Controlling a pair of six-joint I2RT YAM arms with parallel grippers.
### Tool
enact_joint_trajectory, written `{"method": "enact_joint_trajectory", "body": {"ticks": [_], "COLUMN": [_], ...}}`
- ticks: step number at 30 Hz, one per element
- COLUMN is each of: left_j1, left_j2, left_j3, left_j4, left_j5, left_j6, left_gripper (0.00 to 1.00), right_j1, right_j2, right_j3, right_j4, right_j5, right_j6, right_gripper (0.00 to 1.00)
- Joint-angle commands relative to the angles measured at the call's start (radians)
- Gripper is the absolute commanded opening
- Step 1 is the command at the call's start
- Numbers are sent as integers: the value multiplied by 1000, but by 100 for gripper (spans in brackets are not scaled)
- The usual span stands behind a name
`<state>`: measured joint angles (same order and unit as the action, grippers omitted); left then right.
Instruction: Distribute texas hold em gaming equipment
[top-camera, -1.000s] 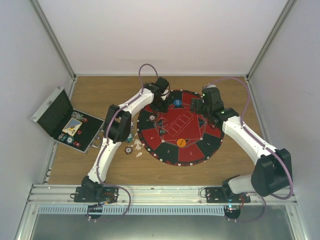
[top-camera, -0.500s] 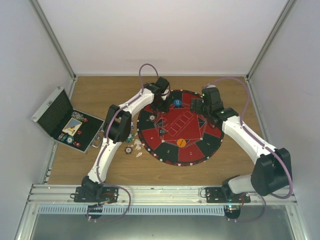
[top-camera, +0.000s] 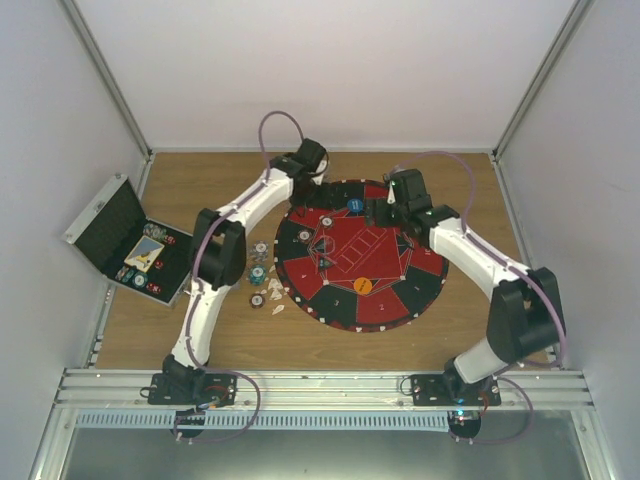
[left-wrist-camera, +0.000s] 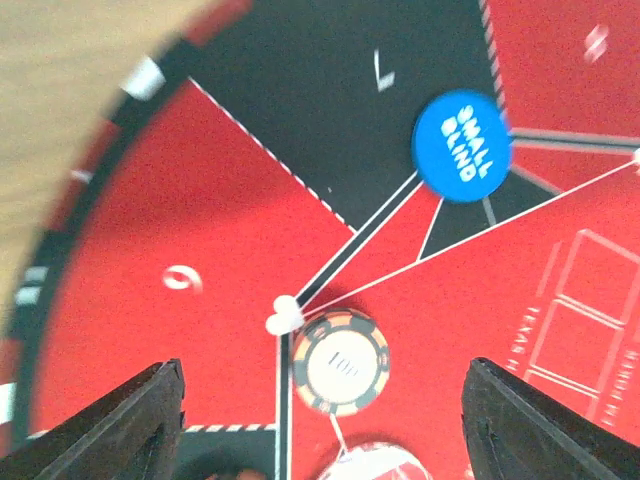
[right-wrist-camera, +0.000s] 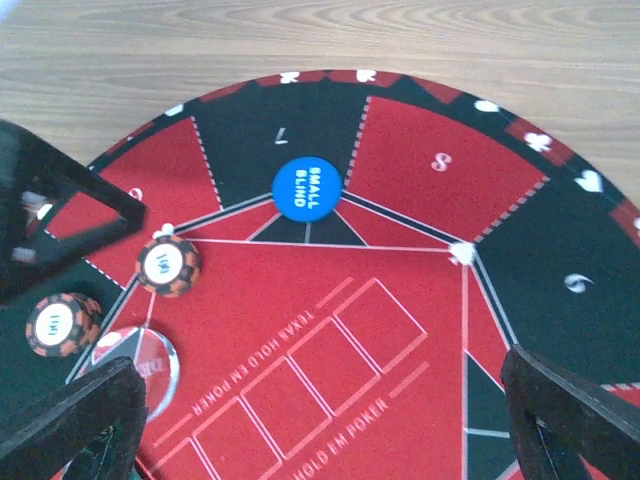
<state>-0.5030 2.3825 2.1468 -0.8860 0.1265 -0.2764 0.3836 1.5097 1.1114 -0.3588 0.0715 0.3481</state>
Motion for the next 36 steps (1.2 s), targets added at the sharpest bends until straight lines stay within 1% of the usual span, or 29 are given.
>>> {"method": "enact_joint_trajectory", "body": {"ticks": [1,3,4,9,13,17,26,36], "left_j1": [41,64,79,180,257,315,356,375], "left_j2": [-223,-306,-343,-536,-643,-718,-807,-823], "left_j3": [-96,-170,-211,-428,-551,-650,-795,-826], "left_j4": [150,200,222,312,341,357,373,369], "left_j5": [-34,-43,-41,-27,-29,-32,-29,-20], "left_j6": [26,32,32,8,9,10,-12,-12], "left_gripper": [78,80,80,81,81,81,81,81], "right_j1": [32,51,59,94,127,154,170,179], "right_j2": [97,160,190,352,469,566,684,748], "right_j3": [110,162,188,310,411,502,607,654], "right_j4": [-19,-52,-65,-126,-181,-245,-286,-295], "right_j5": [-68,-67,-90,-121,-121,-91,-88,-73], "right_j6": [-31,-31,-32,-37,-48,-62,-100,-121], "right_gripper": [96,96,95,94,93,92,89,82]}}
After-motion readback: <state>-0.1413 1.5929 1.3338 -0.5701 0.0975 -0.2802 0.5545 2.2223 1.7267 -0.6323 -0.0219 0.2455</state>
